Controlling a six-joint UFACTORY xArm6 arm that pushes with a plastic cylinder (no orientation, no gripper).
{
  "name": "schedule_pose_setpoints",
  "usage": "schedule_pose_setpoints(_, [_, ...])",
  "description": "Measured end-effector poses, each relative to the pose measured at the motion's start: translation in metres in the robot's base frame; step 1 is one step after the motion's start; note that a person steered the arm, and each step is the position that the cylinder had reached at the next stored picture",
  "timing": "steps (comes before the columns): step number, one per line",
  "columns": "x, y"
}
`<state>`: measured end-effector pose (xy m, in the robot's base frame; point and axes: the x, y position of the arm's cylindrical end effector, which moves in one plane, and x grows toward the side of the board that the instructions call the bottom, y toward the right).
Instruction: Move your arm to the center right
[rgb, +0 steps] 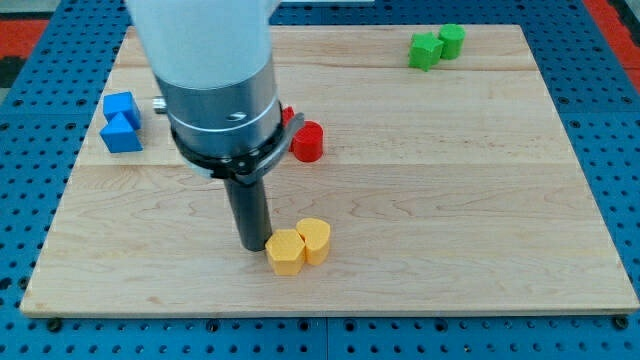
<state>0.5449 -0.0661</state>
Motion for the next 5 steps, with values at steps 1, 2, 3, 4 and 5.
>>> schedule_pose_setpoints(1, [-0.019,-0.018])
schedule_pose_setpoints(2, [-0.035,-0.018])
schedule_pose_setpoints(3, [-0.042,-0.018])
schedule_pose_setpoints(4, [-0.042,-0.018])
schedule_pose_setpoints(5, [-0.038,-0.017])
